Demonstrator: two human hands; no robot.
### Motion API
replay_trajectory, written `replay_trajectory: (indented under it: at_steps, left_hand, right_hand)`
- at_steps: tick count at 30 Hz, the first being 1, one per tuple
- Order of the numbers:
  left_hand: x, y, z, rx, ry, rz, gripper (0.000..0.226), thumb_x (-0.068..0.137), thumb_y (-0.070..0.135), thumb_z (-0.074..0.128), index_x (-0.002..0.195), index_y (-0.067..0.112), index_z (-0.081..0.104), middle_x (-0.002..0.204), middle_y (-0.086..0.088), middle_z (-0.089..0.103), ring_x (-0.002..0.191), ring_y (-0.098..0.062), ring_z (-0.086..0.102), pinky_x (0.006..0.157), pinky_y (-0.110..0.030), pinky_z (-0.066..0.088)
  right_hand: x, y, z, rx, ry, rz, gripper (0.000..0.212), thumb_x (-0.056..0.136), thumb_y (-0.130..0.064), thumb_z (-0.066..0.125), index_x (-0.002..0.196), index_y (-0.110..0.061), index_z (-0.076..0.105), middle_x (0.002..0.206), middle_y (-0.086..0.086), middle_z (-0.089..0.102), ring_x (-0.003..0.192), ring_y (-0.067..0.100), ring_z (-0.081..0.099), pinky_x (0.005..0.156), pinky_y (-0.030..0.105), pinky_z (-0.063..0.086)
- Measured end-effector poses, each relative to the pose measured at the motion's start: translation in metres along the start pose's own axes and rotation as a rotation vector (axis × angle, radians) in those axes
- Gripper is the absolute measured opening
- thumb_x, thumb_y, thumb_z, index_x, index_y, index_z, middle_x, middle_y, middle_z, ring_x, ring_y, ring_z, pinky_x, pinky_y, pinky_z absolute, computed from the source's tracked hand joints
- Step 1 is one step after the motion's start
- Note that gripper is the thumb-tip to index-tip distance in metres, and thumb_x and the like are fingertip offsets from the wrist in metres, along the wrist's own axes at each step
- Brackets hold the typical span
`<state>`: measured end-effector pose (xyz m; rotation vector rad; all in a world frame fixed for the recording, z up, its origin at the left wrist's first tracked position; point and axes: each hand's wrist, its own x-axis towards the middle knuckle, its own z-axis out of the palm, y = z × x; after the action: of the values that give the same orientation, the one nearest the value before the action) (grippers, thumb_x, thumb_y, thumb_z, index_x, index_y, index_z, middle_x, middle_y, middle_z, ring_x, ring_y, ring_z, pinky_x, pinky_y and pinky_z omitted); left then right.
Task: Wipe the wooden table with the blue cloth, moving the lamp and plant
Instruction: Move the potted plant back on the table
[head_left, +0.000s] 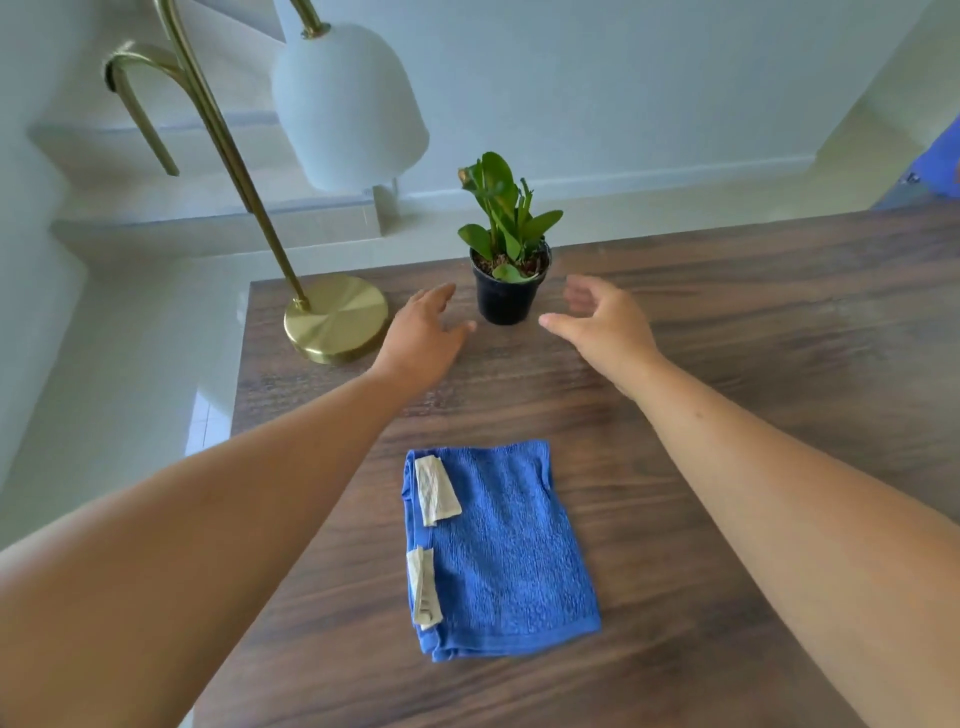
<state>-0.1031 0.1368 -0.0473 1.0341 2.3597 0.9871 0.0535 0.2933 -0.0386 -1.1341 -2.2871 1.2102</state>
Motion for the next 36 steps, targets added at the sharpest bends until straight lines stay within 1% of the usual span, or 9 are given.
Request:
replay_trajectory:
  at_steps: [3, 6, 10, 15, 18, 21, 24, 32, 36]
  left_hand:
    - [0.024, 0.007, 0.004, -0.159, -0.001, -0.033, 0.07, 0.088, 0.02, 0.074, 0.15, 0.017, 0.041, 0.145, -0.001, 0.053, 0.13, -0.015, 0.052, 0.109, -0.03, 0.04]
    - [0.039, 0.009, 0.007, -0.261, 0.0, 0.019, 0.057, 0.081, 0.012, 0.08, 0.134, 0.021, 0.061, 0.121, 0.007, 0.069, 0.112, -0.007, 0.064, 0.106, -0.033, 0.046]
    - [0.046, 0.013, 0.015, -0.321, 0.017, 0.037, 0.05, 0.075, 0.011, 0.084, 0.121, 0.025, 0.069, 0.109, 0.011, 0.074, 0.104, -0.003, 0.068, 0.103, -0.035, 0.05]
    - [0.054, 0.059, 0.045, -0.393, -0.037, 0.112, 0.052, 0.075, 0.008, 0.084, 0.123, 0.023, 0.07, 0.11, 0.011, 0.074, 0.104, -0.001, 0.068, 0.102, -0.033, 0.051]
    - [0.063, 0.093, 0.076, -0.432, -0.101, 0.154, 0.052, 0.075, 0.006, 0.084, 0.123, 0.019, 0.07, 0.111, 0.007, 0.074, 0.105, -0.006, 0.069, 0.101, -0.037, 0.052]
    - [0.07, 0.118, 0.11, -0.417, -0.152, 0.183, 0.053, 0.07, 0.013, 0.084, 0.12, 0.022, 0.071, 0.11, 0.007, 0.075, 0.106, -0.01, 0.069, 0.101, -0.041, 0.052]
    - [0.075, 0.133, 0.14, -0.411, -0.194, 0.213, 0.053, 0.07, 0.013, 0.083, 0.121, 0.021, 0.071, 0.112, 0.006, 0.075, 0.108, -0.009, 0.068, 0.102, -0.041, 0.051]
    - [0.071, 0.14, 0.164, -0.344, -0.223, 0.198, 0.054, 0.079, 0.013, 0.082, 0.13, 0.017, 0.066, 0.121, 0.003, 0.071, 0.112, -0.009, 0.066, 0.104, -0.038, 0.05]
    - [0.056, 0.135, 0.153, -0.288, -0.189, 0.075, 0.068, 0.084, 0.02, 0.08, 0.144, 0.01, 0.05, 0.139, -0.004, 0.06, 0.125, -0.015, 0.058, 0.108, -0.027, 0.042]
  right_hand:
    - [0.022, -0.005, 0.015, 0.178, -0.017, -0.03, 0.067, 0.076, -0.022, 0.086, 0.137, -0.018, 0.057, 0.124, -0.006, 0.067, 0.109, 0.004, 0.064, 0.093, 0.024, 0.05]
    - [0.03, -0.008, 0.028, 0.303, -0.014, -0.081, 0.057, 0.073, -0.01, 0.086, 0.125, -0.015, 0.064, 0.112, -0.005, 0.072, 0.098, -0.003, 0.066, 0.08, 0.011, 0.051]
    - [0.03, 0.002, 0.026, 0.428, 0.01, -0.075, 0.053, 0.071, -0.002, 0.085, 0.12, -0.013, 0.067, 0.109, -0.003, 0.074, 0.1, 0.004, 0.069, 0.088, 0.02, 0.054]
    - [0.02, 0.02, -0.026, 0.476, 0.088, -0.047, 0.049, 0.073, 0.002, 0.084, 0.113, -0.019, 0.067, 0.103, -0.012, 0.072, 0.095, -0.005, 0.068, 0.078, 0.011, 0.05]
    - [0.016, 0.041, -0.069, 0.472, 0.15, -0.026, 0.051, 0.072, 0.001, 0.084, 0.118, -0.017, 0.067, 0.106, -0.01, 0.073, 0.099, -0.002, 0.068, 0.082, 0.014, 0.051]
    - [0.015, 0.067, -0.104, 0.447, 0.187, 0.011, 0.053, 0.072, 0.0, 0.084, 0.119, -0.016, 0.068, 0.107, -0.009, 0.074, 0.103, 0.002, 0.069, 0.089, 0.02, 0.053]
    - [0.013, 0.091, -0.126, 0.454, 0.216, 0.035, 0.053, 0.073, 0.003, 0.082, 0.122, -0.012, 0.067, 0.107, -0.009, 0.074, 0.103, 0.003, 0.069, 0.086, 0.019, 0.052]
    - [0.013, 0.122, -0.132, 0.478, 0.227, 0.089, 0.055, 0.072, 0.001, 0.084, 0.124, -0.01, 0.066, 0.11, -0.007, 0.073, 0.104, 0.003, 0.068, 0.094, 0.024, 0.052]
    - [0.001, 0.121, -0.121, 0.467, 0.302, 0.197, 0.076, 0.073, -0.008, 0.087, 0.141, -0.008, 0.053, 0.13, 0.004, 0.065, 0.116, 0.008, 0.063, 0.102, 0.027, 0.049]
